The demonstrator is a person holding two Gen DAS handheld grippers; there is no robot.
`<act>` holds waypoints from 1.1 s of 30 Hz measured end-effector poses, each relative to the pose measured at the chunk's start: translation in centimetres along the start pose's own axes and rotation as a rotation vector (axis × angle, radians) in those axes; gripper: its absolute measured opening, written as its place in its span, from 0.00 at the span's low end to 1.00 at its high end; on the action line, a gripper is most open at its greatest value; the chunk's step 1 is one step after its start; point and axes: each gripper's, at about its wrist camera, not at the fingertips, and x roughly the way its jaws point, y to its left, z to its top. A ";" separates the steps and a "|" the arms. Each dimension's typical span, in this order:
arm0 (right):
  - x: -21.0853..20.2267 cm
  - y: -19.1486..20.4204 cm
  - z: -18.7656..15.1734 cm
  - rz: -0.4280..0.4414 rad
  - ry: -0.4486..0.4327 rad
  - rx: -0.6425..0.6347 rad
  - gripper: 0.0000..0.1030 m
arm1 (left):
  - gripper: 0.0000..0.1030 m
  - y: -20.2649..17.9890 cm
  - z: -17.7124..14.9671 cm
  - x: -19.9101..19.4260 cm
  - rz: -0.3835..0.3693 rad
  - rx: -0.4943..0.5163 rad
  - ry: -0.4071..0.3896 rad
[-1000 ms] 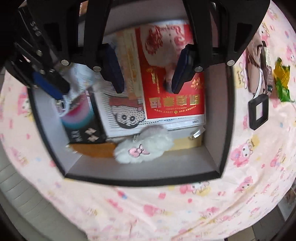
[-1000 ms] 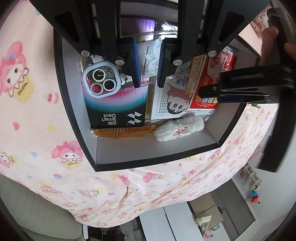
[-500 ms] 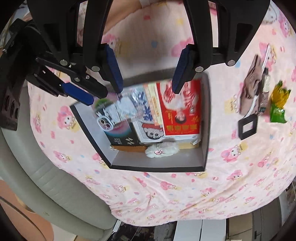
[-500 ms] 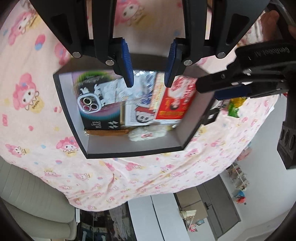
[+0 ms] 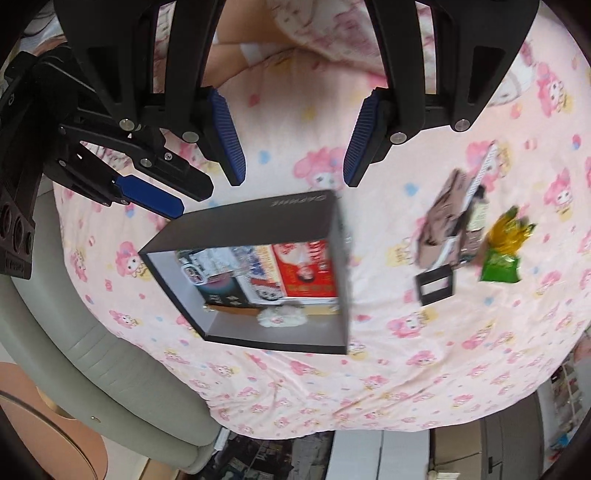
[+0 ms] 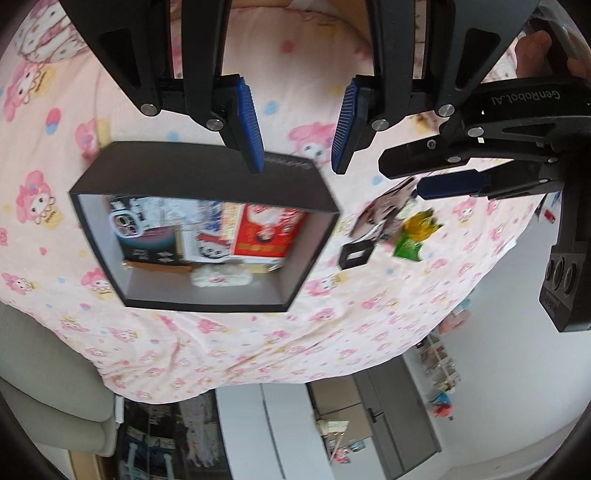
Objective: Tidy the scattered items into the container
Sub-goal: 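Move the left gripper back to the items on the bedspread, then grasp the white smartwatch by its band with the left gripper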
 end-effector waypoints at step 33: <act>20.8 13.8 3.9 0.206 0.366 -0.116 0.33 | 0.34 27.4 -1.9 8.7 -0.083 -0.352 0.274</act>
